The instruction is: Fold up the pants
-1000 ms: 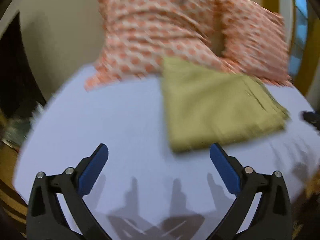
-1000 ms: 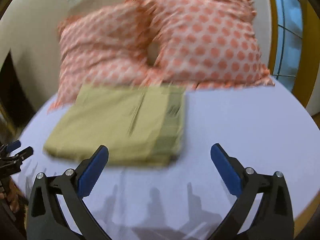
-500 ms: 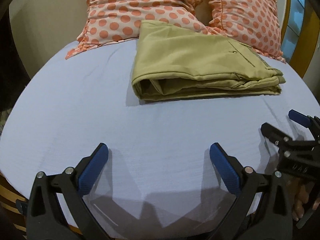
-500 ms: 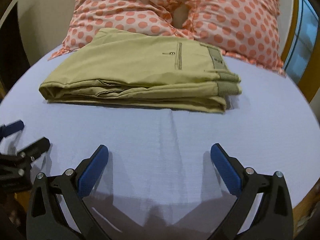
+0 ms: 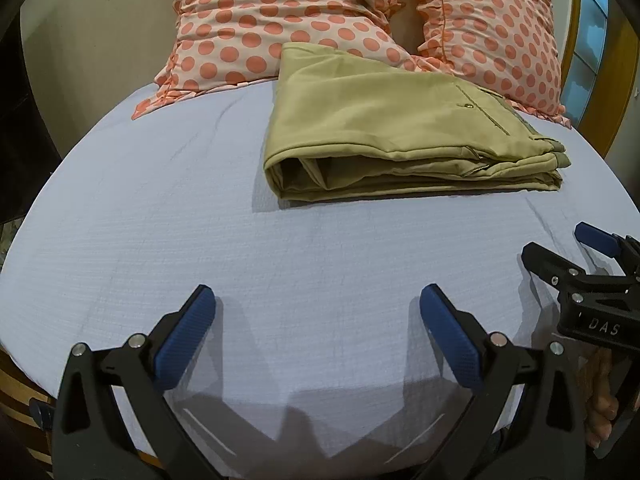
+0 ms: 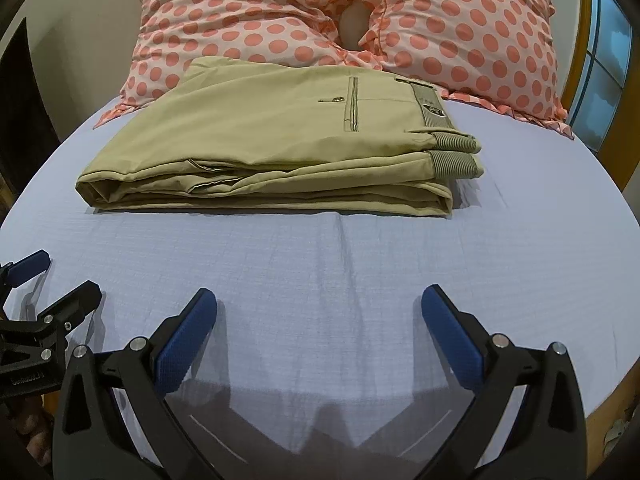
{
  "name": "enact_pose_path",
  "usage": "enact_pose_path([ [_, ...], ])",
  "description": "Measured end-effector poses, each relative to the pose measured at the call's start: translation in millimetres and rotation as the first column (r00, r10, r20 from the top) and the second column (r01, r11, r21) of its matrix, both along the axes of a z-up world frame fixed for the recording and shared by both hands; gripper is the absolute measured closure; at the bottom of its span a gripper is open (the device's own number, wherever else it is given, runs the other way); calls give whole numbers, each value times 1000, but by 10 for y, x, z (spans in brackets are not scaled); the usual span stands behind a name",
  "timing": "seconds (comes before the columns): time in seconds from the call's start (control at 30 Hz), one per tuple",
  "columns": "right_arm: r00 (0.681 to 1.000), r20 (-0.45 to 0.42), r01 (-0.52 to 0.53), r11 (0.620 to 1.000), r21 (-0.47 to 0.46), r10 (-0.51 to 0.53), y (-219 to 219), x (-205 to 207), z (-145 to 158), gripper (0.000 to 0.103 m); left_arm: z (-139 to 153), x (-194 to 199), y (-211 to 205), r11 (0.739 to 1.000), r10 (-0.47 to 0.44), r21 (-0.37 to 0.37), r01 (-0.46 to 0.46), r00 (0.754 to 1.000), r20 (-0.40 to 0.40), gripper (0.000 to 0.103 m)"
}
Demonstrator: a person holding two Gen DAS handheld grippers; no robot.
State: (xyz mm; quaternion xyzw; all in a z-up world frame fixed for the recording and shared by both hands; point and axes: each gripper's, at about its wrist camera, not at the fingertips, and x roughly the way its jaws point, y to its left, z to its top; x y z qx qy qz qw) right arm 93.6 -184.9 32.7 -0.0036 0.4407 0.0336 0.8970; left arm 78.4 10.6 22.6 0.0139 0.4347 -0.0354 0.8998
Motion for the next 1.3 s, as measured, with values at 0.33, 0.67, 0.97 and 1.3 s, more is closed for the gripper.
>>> enact_pose_path([
  [0.33,1000,0,1,1000,1,-1,3,-3,2,1,2,6,10,1000,-2,0,2,1000,4,2],
  [0.67,1000,0,-2,1000,0,2,-6,-2,3,1,1,5,5,1000,-4,4,4,1000,8,2],
  [0.97,1000,0,-3,1000,1,3,-13,-1,3,1,0,7,-8,1000,-3,5,3,1000,6,2],
  [1.3,1000,0,-6,1000,1,6,-18,-3,4,1,1,26,-9,1000,0,8,0,1000,-10,2],
])
